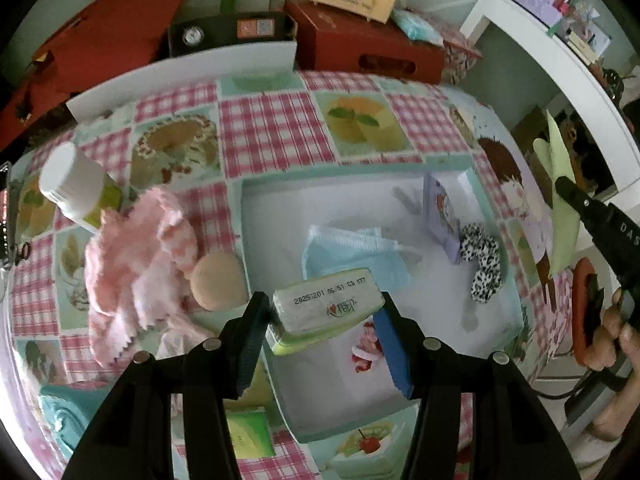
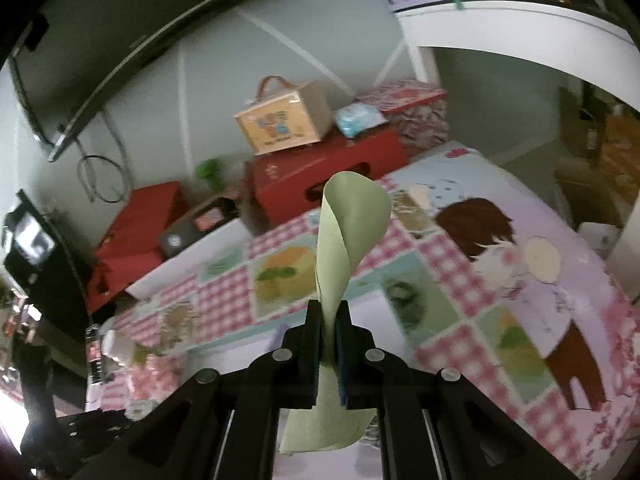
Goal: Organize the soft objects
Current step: 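Carry the tissue pack in the left gripper while the right gripper carries the green cloth over the tray, then open the left gripper to drop the tissue pack while the right gripper releases the green cloth into the tray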
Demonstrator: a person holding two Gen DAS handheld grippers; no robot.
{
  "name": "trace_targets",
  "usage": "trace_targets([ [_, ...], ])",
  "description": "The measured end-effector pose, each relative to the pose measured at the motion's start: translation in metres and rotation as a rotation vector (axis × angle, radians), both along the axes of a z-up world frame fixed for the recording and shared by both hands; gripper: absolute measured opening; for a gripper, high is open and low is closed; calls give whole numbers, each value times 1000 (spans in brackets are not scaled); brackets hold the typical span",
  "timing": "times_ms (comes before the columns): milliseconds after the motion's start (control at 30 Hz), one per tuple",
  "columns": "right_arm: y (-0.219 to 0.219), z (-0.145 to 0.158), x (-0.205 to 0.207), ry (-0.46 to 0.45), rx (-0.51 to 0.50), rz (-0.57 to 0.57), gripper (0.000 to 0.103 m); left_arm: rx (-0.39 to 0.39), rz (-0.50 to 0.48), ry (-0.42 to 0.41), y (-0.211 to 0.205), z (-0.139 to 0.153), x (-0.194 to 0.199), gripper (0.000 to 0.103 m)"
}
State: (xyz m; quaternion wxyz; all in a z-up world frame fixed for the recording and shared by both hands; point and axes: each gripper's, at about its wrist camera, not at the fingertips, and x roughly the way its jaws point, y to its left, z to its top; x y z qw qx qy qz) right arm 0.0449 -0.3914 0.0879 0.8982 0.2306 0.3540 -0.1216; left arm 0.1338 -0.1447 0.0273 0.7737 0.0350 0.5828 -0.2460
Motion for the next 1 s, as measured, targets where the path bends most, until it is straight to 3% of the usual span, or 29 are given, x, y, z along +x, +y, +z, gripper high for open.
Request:
trace_targets([
  [333,6,-47,23,155,11,49,7,41,-45,77,-13,-33,-1,55],
  [633,20,-86,41,281,9,98,7,37,9,130,-7,-52,11,55],
  [1000,23,-99,44,353,-31,93,7,69,23,124,-11,-65,12,55],
])
